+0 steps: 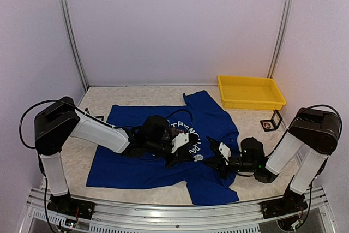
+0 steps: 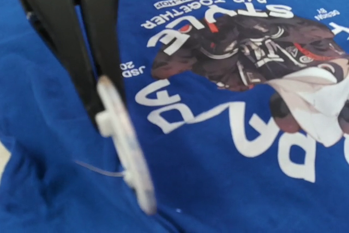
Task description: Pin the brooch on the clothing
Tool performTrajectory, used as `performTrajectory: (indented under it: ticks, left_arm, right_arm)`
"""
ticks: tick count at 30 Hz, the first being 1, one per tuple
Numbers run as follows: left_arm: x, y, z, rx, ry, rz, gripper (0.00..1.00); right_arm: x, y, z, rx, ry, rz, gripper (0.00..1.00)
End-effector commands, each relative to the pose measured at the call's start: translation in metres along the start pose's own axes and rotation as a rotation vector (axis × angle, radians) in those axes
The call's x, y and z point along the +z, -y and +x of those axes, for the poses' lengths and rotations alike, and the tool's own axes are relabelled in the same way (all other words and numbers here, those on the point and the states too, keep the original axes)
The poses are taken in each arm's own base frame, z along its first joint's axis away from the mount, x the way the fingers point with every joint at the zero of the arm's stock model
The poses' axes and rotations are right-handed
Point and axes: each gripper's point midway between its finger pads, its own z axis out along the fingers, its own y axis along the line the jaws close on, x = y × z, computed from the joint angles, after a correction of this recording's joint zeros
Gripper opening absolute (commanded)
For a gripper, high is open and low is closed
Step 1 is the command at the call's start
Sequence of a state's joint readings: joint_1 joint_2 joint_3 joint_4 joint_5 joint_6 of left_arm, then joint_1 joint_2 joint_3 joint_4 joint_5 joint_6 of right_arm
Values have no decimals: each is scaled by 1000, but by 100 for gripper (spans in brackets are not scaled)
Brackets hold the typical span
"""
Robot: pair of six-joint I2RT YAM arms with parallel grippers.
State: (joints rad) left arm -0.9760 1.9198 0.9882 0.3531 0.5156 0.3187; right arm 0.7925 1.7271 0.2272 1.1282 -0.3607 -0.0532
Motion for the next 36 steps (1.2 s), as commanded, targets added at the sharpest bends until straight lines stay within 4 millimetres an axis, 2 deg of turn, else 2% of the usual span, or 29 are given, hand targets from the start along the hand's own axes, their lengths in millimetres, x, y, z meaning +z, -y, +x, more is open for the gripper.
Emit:
performTrajectory:
  ticks: [1,7,11,13,16,23,28,32,36]
  left_arm:
    - [-9,10,-16,22,40,33,0]
    - [-10,11,-19,21,53,39,0]
    - [-9,8,-16,23,41,28,0]
    - [-9,8,-15,24,38,28,0]
    - [-9,9,-16,25,41,28,0]
    - [-8,7,-16,29,40,28,0]
    - [-9,9,-14,27,38,30,0]
    - [-9,7,-14,27,37,27,0]
    - [-9,8,-15,29,40,26,0]
  right_arm:
    - [1,10,7,54,-40,19,0]
    - [2,9,8,56,-43,-6,1]
    - [-4,-3,-7,1,9,-76,35]
    - [-7,-11,-20,-38,48,-125,45]
    - [-7,-14,-32,-71,85,-157,51]
    - [9,-11,-32,-67,89,-234,49]
    - [17,-11,-41,-65,121,-266,49]
    - [20,-11,-37,-65,114,-271,47]
    - [21,-9,-35,-52,107,-259,40]
